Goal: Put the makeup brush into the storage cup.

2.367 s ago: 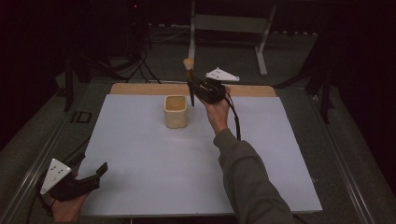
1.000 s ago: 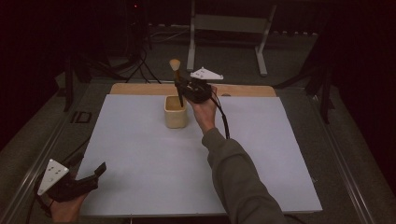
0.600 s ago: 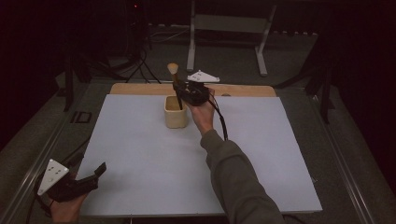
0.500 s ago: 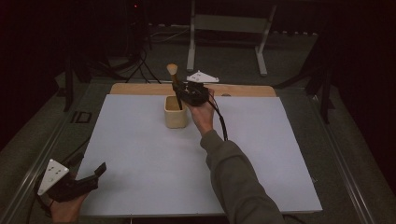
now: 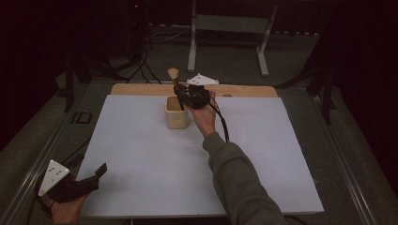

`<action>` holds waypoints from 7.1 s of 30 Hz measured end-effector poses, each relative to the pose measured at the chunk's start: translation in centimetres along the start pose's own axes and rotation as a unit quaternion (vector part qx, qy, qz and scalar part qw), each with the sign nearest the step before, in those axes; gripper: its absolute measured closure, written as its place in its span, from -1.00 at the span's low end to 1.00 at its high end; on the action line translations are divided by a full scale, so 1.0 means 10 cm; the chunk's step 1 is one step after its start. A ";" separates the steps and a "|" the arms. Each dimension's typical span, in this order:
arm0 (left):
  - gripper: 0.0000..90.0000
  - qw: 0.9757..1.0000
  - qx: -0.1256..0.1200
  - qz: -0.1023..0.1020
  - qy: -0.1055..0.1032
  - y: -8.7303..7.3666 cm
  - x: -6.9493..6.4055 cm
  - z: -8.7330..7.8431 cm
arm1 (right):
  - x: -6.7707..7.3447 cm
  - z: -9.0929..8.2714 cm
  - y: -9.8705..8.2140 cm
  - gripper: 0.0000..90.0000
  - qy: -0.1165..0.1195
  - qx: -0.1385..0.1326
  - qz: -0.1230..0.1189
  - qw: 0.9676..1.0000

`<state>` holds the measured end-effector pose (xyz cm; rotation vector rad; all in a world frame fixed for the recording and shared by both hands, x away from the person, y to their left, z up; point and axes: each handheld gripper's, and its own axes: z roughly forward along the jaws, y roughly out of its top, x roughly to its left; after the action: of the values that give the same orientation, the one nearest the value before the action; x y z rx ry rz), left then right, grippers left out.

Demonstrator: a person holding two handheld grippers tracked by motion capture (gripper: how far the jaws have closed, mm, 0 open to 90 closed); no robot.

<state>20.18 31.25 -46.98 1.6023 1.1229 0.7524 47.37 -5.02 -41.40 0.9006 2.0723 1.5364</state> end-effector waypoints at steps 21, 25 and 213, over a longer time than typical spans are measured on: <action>-0.72 1.000 0.001 0.002 0.000 0.00 -0.01 0.01 | -0.06 0.00 -0.03 -0.77 0.019 0.049 0.009 0.999; -0.72 1.000 0.002 0.002 0.000 0.00 -0.01 0.01 | -0.06 -0.01 -0.02 -0.77 0.018 0.053 0.005 0.998; -0.74 1.000 0.008 0.009 -0.003 0.00 -0.06 0.08 | -0.33 -2.60 -1.13 -0.77 0.015 0.016 -0.001 1.000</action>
<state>20.68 30.37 -47.16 1.6296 1.1143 0.7528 29.70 -27.27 -44.22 0.8932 2.1240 1.5280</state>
